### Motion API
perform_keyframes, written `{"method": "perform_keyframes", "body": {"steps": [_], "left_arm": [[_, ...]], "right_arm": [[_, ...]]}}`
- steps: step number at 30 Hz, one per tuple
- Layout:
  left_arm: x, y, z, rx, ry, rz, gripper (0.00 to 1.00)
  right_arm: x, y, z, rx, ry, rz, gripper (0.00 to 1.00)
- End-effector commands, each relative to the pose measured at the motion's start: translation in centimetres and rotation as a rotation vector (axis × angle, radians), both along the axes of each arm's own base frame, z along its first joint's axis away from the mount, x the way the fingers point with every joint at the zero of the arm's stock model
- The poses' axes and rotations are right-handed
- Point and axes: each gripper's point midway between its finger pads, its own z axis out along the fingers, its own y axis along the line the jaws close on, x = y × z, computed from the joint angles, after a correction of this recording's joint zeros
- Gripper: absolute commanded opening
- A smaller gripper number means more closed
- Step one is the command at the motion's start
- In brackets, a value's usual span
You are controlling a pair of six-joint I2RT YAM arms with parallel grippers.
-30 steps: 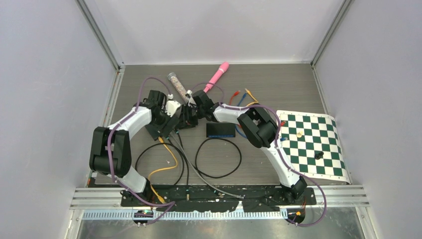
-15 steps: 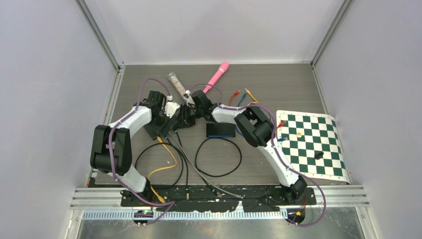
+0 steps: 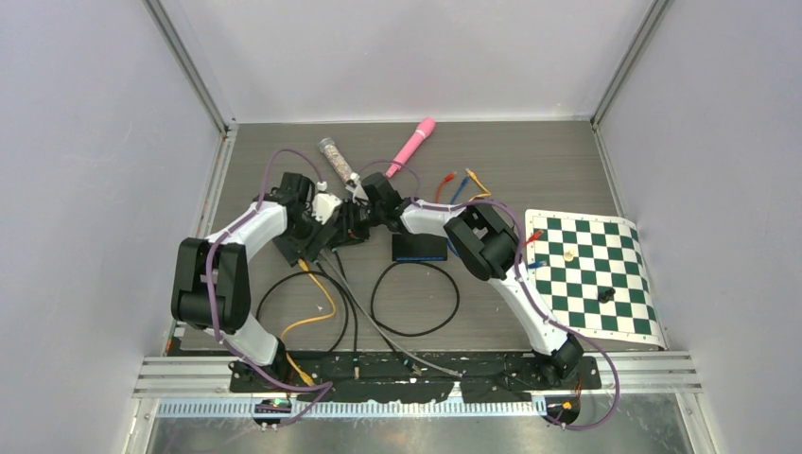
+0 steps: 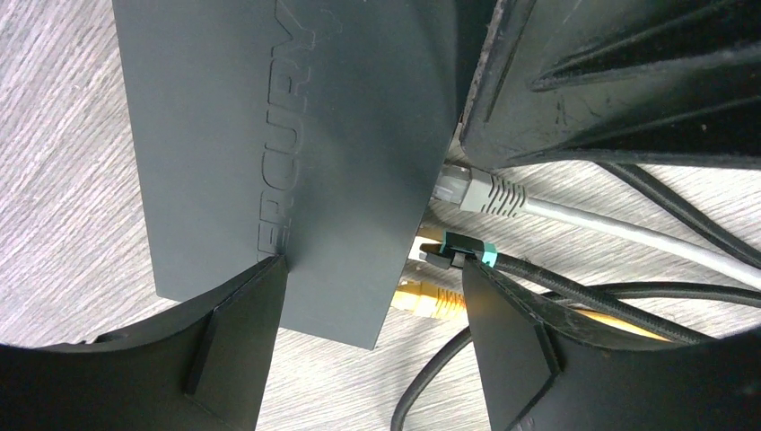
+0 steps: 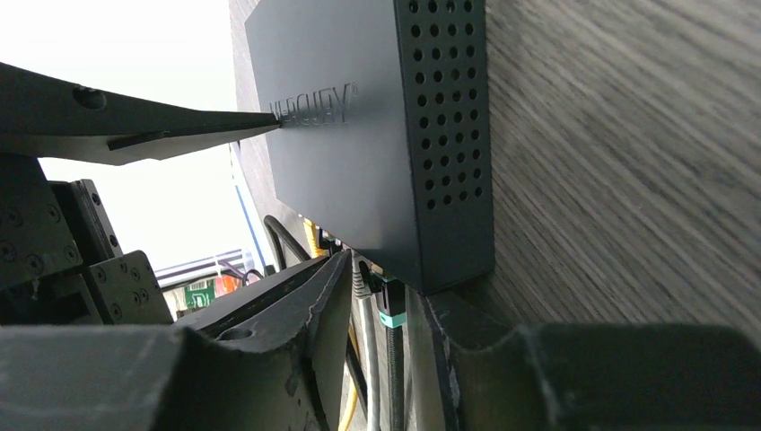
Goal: Pull the plug from the switch port
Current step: Pull the connector from the switch port.
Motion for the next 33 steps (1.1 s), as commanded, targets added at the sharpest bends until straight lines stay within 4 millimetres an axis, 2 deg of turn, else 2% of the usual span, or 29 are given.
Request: {"method": "perform_keyframes", "body": {"steps": [1, 5, 7, 9, 13, 14, 15, 16, 17, 18, 19, 22, 25, 26, 29, 33], "left_arm": [[-0.4, -0.7, 1.0, -0.049, -0.012, -0.013, 0.74], [-0.3, -0.7, 1.1, -0.050, -0.017, -0.017, 0.74], [-0.3, -0.7, 1.1, -0.050, -0.017, -0.016, 0.74], [-0.3, -0.6, 1.1, -0.047, -0.020, -0.011, 0.74], [0.5, -0.3, 2.1, -0.054, -0.070, 0.025, 0.75], [0.6, -0.1, 2.3, -0.050, -0.081, 0.032, 0.75], [0.6, 0.2, 2.3, -0.043, -0.086, 0.036, 0.75], [0.6, 0.4, 2.4, -0.033, -0.091, 0.041, 0.75], [0.6, 0.5, 2.4, -0.028, -0.091, 0.044, 0.75], [0.6, 0.5, 2.4, -0.027, -0.093, 0.045, 0.74], [0.7, 0.5, 2.4, -0.030, -0.094, 0.050, 0.74], [0.8, -0.2, 2.4, -0.062, -0.085, 0.059, 0.74], [0.6, -1.5, 2.6, -0.122, -0.061, 0.054, 0.74], [0.5, -2.2, 3.0, -0.157, -0.059, 0.045, 0.77], [-0.1, -4.0, 4.3, -0.245, -0.075, 0.010, 0.96], [-0.4, -4.2, 4.8, -0.234, -0.145, -0.033, 0.99]], "right_arm": [[-0.3, 1.1, 0.7, 0.038, -0.031, 0.013, 0.35], [0.0, 1.4, 1.2, 0.058, -0.033, 0.006, 0.27], [0.0, 1.4, 1.3, 0.060, -0.035, 0.006, 0.09], [-0.3, 1.2, 1.3, 0.059, -0.030, 0.013, 0.06], [-1.3, -0.3, 0.7, 0.021, -0.044, 0.012, 0.05], [-1.5, -0.6, 1.2, 0.021, -0.065, 0.016, 0.05], [-2.1, -1.4, 0.2, -0.002, -0.063, 0.022, 0.05], [-2.4, -1.7, 0.7, -0.001, -0.072, 0.024, 0.05], [-3.1, -2.4, -0.3, -0.021, -0.066, 0.029, 0.05], [-3.3, -2.7, 0.0, -0.019, -0.071, 0.033, 0.05], [-4.1, -3.3, -0.7, -0.029, -0.061, 0.042, 0.05], [-5.1, -4.1, -1.1, -0.029, -0.047, 0.057, 0.05], [-5.3, -4.0, -0.9, -0.014, -0.042, 0.070, 0.05], [-5.3, -3.9, -1.0, -0.014, -0.042, 0.071, 0.05], [-5.2, -3.9, -1.1, -0.023, -0.039, 0.077, 0.05], [-4.9, -3.7, -1.4, -0.025, -0.032, 0.075, 0.05]]}}
